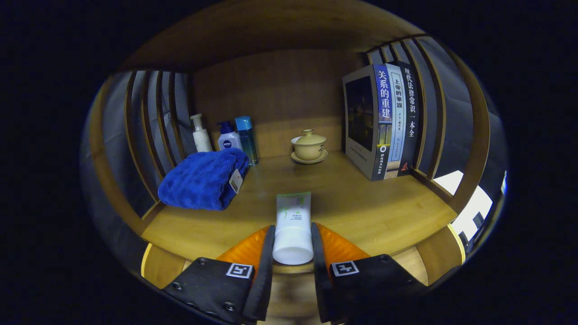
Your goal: Pull open the drawer, take out the items inside it, and place them on the countertop above the cabinet.
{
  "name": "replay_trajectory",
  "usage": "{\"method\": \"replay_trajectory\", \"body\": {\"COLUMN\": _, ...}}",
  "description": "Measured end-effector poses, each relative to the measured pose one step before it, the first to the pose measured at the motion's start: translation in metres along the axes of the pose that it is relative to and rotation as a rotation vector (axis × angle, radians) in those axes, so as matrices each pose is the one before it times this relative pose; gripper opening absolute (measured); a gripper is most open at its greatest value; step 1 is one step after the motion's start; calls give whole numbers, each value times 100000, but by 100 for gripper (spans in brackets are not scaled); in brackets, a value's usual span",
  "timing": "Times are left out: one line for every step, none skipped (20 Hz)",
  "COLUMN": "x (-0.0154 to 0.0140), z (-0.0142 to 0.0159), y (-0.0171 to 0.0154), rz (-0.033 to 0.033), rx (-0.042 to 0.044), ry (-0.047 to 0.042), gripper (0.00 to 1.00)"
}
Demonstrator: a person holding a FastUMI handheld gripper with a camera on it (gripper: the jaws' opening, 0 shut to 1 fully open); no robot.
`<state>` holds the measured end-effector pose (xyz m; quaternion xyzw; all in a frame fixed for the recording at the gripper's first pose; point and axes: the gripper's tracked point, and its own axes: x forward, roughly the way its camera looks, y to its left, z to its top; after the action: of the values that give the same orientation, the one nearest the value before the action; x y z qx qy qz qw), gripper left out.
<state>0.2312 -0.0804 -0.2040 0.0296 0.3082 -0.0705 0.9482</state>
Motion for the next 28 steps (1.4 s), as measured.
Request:
{"method": "replay_trajectory", "body": {"x": 198, "z": -36, "y": 76, "rz": -132, "rx": -353, "ry": -199, "gripper": 56}}
{"method": "replay_trajectory", "body": {"x": -306, "z": -159, "y": 43, "rz": 955, "rx": 293, "ry": 1421, "gripper": 62}}
{"method": "replay_trajectory", "body": {"x": 145, "z": 189, "y": -114, "rz": -648, "rx": 580, "ry": -1196, "gripper": 68}}
{"method": "replay_trajectory", "body": {"x": -10, "z": 343, "y": -323, "rz": -827, "rx": 49, "ry": -1993, "gripper": 74}}
{"method": "replay_trajectory", "body": {"x": -191, "z": 535, "y": -215, "rz": -619, "rx": 63, "ry": -1678, "gripper": 81}}
{"method": "replay_trajectory", "body": {"x": -259, "z": 455, "y": -385, "rz": -841, "rx": 199, "ry": -1766, "gripper": 87}}
{"method": "replay_trajectory", "body": {"x": -359, "z": 509, "y": -64, "rz": -442, "rx": 386, "ry": -1834, "gripper": 93}}
{"method": "replay_trajectory", "body": {"x": -623, "z": 820, "y": 13, "rz": 81, "rx": 568, "ry": -2253, "gripper": 99}}
{"method": "replay_trajectory", "body": {"x": -1017, "z": 731, "y": 129, "rz": 906, "rx": 608, "ry": -1795, "gripper": 100}}
{"method": "replay_trajectory", "body": {"x": -1106, "z": 900, "y": 299, "rz": 1292, "rx": 1118, "ry": -2471, "gripper": 100}}
{"method": "replay_trajectory", "body": {"x": -1402, "z": 875, "y": 371, "rz": 1501, "rx": 1266, "ry": -2471, "gripper": 100}}
{"method": "replay_trajectory", "body": {"x": -1592, "z": 757, "y": 234, "rz": 1074, "rx": 1067, "ry": -1972, "gripper": 99}}
{"method": "replay_trajectory", "body": {"x": -1841, "z": 682, "y": 346, "rz": 1297, "rx": 653, "ry": -2527, "gripper": 99}}
{"method": "replay_trajectory", "body": {"x": -1747, "z": 1087, "y": 573, "rz": 1430, "rx": 624, "ry": -5377, "gripper": 99}}
{"method": "replay_trajectory", "body": {"x": -1907, "z": 995, "y": 451, "rz": 1036, "rx": -1236, "ry": -5216, "gripper": 99}}
{"method": "replay_trajectory", "body": {"x": -1783, "z": 659, "y": 366, "rz": 273, "rx": -2706, "ry": -4954, "gripper": 99}}
{"method": "replay_trajectory", "body": {"x": -2160, "z": 415, "y": 265, "rz": 620, "rx": -3369, "ry": -3718, "gripper": 99}}
{"method": "replay_trajectory", "body": {"x": -1936, "z": 121, "y": 193, "rz": -599, "rx": -2146, "ry": -2923, "gripper": 99}}
{"method": "replay_trajectory", "body": {"x": -1692, "z": -69, "y": 437, "rz": -582, "rx": -56, "ry": -2408, "gripper": 99}}
{"method": "replay_trajectory", "body": {"x": -1576, "z": -447, "y": 572, "rz": 770, "rx": 706, "ry": -1544, "gripper": 98}}
{"method": "replay_trajectory", "body": {"x": -1471, "z": -685, "y": 550, "rz": 758, "rx": 230, "ry": -910, "gripper": 98}}
{"method": "replay_trajectory", "body": {"x": -1283, "z": -857, "y": 218, "rz": 35, "rx": -1085, "ry": -464, "gripper": 98}}
{"method": "replay_trajectory", "body": {"x": -1251, "z": -804, "y": -188, "rz": -1377, "rx": -1340, "ry": -1228, "gripper": 99}}
{"method": "replay_trajectory", "body": {"x": -1545, "z": -1564, "y": -253, "rz": -665, "rx": -1984, "ry": 1115, "gripper": 99}}
{"method": "replay_trajectory", "body": {"x": -622, "z": -838, "y": -299, "rz": -1732, "rx": -1588, "ry": -3778, "gripper": 99}}
{"method": "replay_trajectory", "body": {"x": -808, "z": -1526, "y": -286, "rz": -582, "rx": 349, "ry": 520, "gripper": 99}}
{"method": "replay_trajectory", "body": {"x": -743, "z": -1826, "y": 155, "rz": 702, "rx": 1790, "ry": 1288, "gripper": 99}}
{"method": "replay_trajectory", "body": {"x": -674, "z": -1919, "y": 49, "rz": 876, "rx": 1498, "ry": 2958, "gripper": 98}}
